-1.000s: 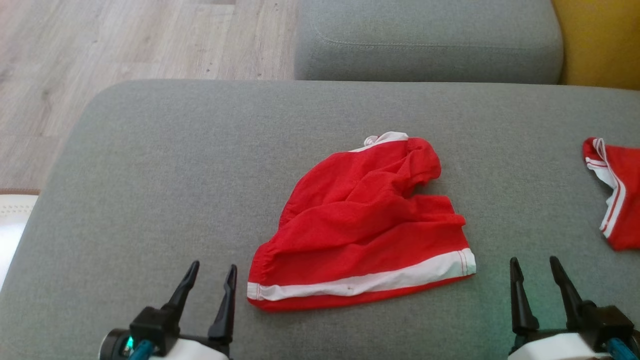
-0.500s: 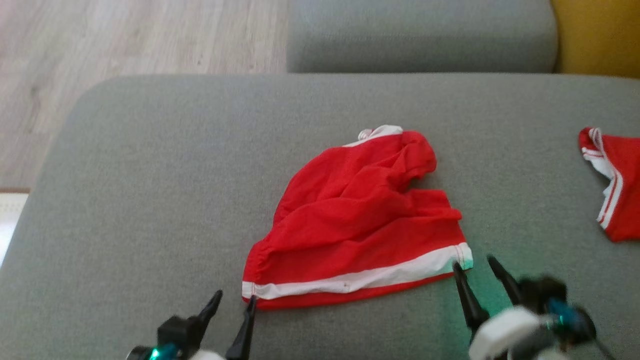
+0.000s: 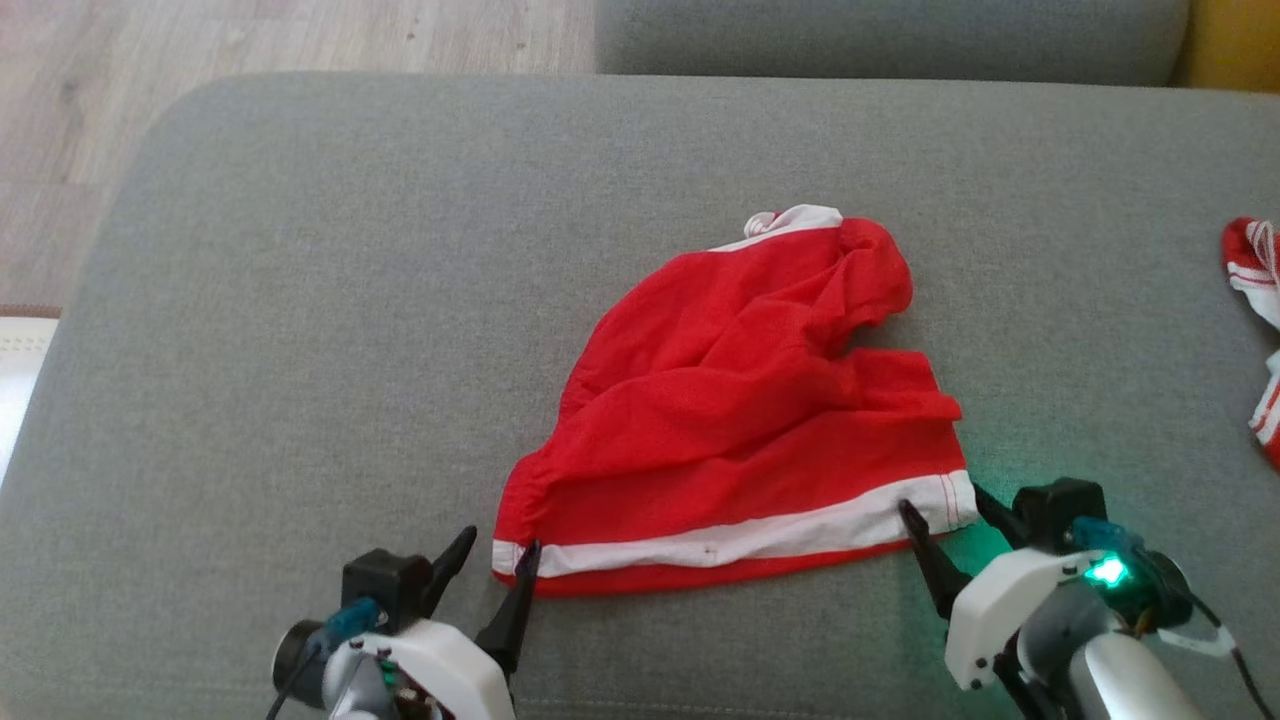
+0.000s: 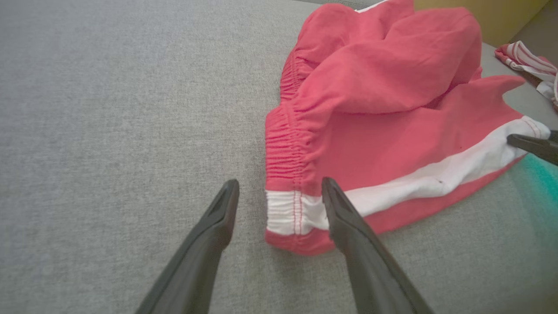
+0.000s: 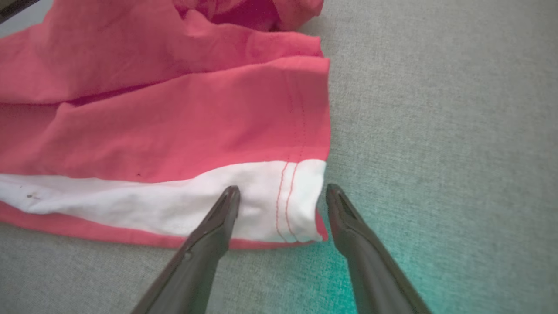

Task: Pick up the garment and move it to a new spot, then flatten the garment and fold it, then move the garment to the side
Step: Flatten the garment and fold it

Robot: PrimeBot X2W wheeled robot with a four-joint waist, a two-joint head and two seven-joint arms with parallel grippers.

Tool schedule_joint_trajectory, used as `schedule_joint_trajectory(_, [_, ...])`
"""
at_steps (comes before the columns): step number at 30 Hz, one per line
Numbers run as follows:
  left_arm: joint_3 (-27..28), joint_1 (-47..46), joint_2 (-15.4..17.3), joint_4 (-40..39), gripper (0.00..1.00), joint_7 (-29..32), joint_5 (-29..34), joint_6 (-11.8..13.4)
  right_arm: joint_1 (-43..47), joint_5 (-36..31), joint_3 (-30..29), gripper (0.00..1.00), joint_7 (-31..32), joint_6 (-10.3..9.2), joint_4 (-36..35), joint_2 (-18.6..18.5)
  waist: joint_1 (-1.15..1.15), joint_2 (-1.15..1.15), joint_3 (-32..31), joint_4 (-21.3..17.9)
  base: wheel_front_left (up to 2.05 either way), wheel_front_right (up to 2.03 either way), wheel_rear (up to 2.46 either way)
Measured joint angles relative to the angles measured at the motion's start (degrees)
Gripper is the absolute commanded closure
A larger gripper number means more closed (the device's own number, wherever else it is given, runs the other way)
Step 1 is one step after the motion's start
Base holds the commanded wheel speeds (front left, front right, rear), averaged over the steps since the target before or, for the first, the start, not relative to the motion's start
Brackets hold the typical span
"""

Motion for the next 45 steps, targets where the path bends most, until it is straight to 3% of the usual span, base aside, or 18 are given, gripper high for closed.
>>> schedule_joint_trajectory(25, [-1.78, -0.76, 1.88, 3.83, 0.01, 2.07, -4.71, -0.20, -0.14, 0.51, 3.18, 0.02, 0.11, 0.00, -4.09, -0.59, 0.00, 0.00, 0.75, -1.75, 0.00, 0.00, 0.00])
schedule_joint_trajectory(26, [-1.82, -0.83, 1.96, 3.86, 0.13, 1.96, -4.90, -0.20, -0.10, 0.52, 3.19, 0.02, 0.24, 0.00, -4.25, -0.59, 0.00, 0.00, 0.75, -1.82, 0.00, 0.00, 0.00])
schedule_joint_trajectory(28, [-1.93, -0.86, 2.09, 4.01, 0.25, 1.86, -5.27, -0.20, -0.05, 0.52, 3.18, 0.05, 0.24, 0.00, -4.35, -0.60, 0.00, 0.00, 0.75, -1.96, 0.00, 0.00, 0.00])
schedule_joint_trajectory(29, [-2.01, -0.86, 2.14, 4.11, 0.43, 1.65, -5.26, -0.21, -0.02, 0.51, 3.15, 0.08, 0.25, 0.00, -4.48, -0.60, 0.00, 0.00, 0.77, -2.01, 0.00, 0.00, 0.00])
schedule_joint_trajectory(30, [-2.12, -0.86, 2.19, 4.14, 0.52, 1.63, -5.26, -0.21, 0.01, 0.51, 3.10, 0.09, 0.25, 0.00, -4.55, -0.59, 0.00, 0.00, 0.80, -2.05, 0.00, 0.00, 0.00])
schedule_joint_trajectory(34, [-2.75, -0.92, 2.26, 4.55, 0.58, 1.35, -5.26, -0.21, 0.48, 0.52, 3.01, 0.15, 0.63, 0.00, -4.61, -0.59, 0.00, 0.00, 1.08, -2.13, 0.00, 0.00, 0.00])
schedule_joint_trajectory(36, [-3.25, -0.96, 2.33, 4.86, 0.62, 1.14, -5.26, -0.21, 1.03, 0.58, 3.04, 0.27, 0.76, 0.00, -4.48, -0.58, 0.00, 0.00, 1.17, -2.19, 0.00, 0.00, 0.00])
schedule_joint_trajectory(37, [-3.38, -0.97, 2.34, 4.93, 0.67, 1.13, -5.26, -0.21, 1.08, 0.71, 3.09, 0.42, 0.76, 0.00, -4.32, -0.58, 0.00, 0.00, 1.20, -2.23, 0.00, 0.00, 0.00])
schedule_joint_trajectory(38, [-3.45, -1.02, 2.35, 4.94, 0.75, 1.10, -5.26, -0.21, 1.04, 0.90, 3.13, 0.61, 0.76, 0.00, -4.20, -0.58, 0.00, 0.00, 1.26, -2.25, 0.00, 0.00, 0.00])
schedule_joint_trajectory(39, [-3.50, -1.07, 2.35, 4.98, 1.00, 1.05, -5.27, -0.21, 0.98, 1.33, 3.33, 0.94, 0.76, 0.00, -4.20, -0.58, 0.00, 0.00, 1.34, -2.28, 0.00, 0.00, 0.00])
schedule_joint_trajectory(40, [-3.70, -1.20, 2.41, 4.99, 1.00, 1.01, -5.27, -0.21, 0.96, 1.75, 3.56, 1.00, 0.77, 0.00, -4.17, -0.58, 0.00, 0.00, 1.40, -2.31, 0.00, 0.00, 0.00])
schedule_joint_trajectory(45, [-4.02, -2.00, 2.66, 3.72, 1.00, 0.65, -7.33, -0.21, 0.93, 4.45, 3.35, 1.00, 0.69, 0.00, -4.48, -0.63, 0.00, 0.00, 1.18, -2.49, 0.00, 0.00, 0.00])
